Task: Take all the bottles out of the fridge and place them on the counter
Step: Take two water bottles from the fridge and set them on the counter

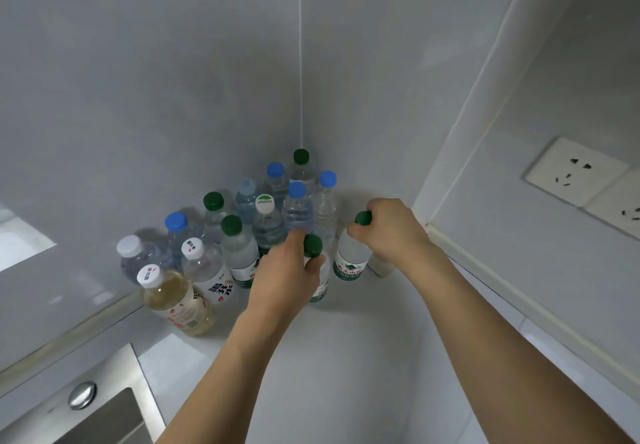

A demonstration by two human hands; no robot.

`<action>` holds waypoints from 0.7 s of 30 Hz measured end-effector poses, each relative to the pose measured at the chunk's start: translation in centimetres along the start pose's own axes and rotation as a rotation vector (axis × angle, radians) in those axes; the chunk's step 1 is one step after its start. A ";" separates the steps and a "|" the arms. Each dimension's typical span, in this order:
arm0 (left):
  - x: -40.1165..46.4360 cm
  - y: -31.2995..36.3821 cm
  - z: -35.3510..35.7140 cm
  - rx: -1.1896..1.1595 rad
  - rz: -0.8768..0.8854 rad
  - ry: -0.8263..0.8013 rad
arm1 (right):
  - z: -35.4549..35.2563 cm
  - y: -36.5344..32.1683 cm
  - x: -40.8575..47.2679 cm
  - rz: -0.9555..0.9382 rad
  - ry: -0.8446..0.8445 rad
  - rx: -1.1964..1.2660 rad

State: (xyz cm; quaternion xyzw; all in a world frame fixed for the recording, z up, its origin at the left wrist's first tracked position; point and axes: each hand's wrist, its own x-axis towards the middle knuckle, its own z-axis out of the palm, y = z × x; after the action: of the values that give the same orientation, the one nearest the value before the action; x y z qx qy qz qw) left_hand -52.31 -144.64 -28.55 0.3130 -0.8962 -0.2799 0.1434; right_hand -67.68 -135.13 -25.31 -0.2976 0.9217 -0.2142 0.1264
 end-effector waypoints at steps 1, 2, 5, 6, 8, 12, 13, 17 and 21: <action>0.7 -0.1 0.3 0.000 0.003 -0.003 | 0.2 0.0 0.8 -0.005 -0.011 -0.009; 1.2 -0.2 0.6 -0.007 0.000 -0.006 | 0.4 0.0 1.4 -0.006 -0.022 -0.015; 3.1 -0.6 1.7 -0.022 -0.003 -0.013 | 1.0 0.0 3.7 -0.005 -0.035 -0.017; 3.7 -0.6 2.0 -0.027 0.002 -0.007 | 1.3 0.0 4.3 -0.012 -0.039 -0.023; 4.6 -0.6 2.4 -0.036 0.015 0.018 | 1.7 0.0 5.2 -0.029 -0.043 -0.037; 6.1 -0.7 3.4 -0.069 0.009 0.066 | 2.6 0.5 7.0 -0.047 -0.032 -0.007; 6.4 -0.8 3.7 -0.072 0.010 0.082 | 2.8 0.6 7.4 -0.043 -0.025 0.005; 6.7 -0.8 4.6 -0.080 0.048 0.118 | 3.2 1.1 8.0 -0.057 -0.027 -0.001; 7.1 -1.3 5.1 -0.089 0.044 0.139 | 3.9 1.5 8.0 -0.090 -0.027 -0.007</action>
State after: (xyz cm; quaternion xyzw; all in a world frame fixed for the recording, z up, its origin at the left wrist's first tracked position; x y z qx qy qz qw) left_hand -59.25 -147.93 -32.83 0.3053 -0.8773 -0.2938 0.2253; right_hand -73.32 -140.11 -30.30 -0.3423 0.9063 -0.2123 0.1282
